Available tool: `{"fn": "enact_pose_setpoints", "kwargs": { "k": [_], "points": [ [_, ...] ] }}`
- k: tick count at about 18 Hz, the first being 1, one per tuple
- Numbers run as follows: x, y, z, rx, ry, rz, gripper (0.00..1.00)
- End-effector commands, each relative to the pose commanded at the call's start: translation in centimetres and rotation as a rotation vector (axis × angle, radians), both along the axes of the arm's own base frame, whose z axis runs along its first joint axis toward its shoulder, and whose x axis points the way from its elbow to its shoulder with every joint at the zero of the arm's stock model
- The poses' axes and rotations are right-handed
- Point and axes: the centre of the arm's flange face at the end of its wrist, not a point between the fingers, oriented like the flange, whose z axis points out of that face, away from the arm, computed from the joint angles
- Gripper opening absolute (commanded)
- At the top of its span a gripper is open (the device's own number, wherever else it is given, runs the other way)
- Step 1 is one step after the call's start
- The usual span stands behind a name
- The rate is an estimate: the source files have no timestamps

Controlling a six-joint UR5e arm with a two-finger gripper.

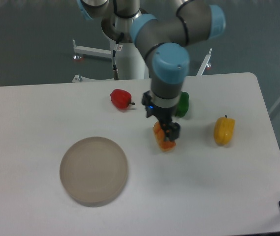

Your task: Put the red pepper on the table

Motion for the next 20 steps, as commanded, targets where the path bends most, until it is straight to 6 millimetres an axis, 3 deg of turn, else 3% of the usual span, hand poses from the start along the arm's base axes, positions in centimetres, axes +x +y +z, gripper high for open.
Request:
{"fn": "enact_pose_setpoints", "kwargs": {
  "k": [5, 9, 20],
  "points": [
    [-4.9, -2.1, -1.0, -0.013, 0.004, -0.015, 1.00],
    [-6.0, -3.3, -2.6, -0.030, -0.011, -0.003, 1.00],
    [-5.5, -3.8, -3.7, -0.045, -0.027, -0.003, 1.00]
  ]
}}
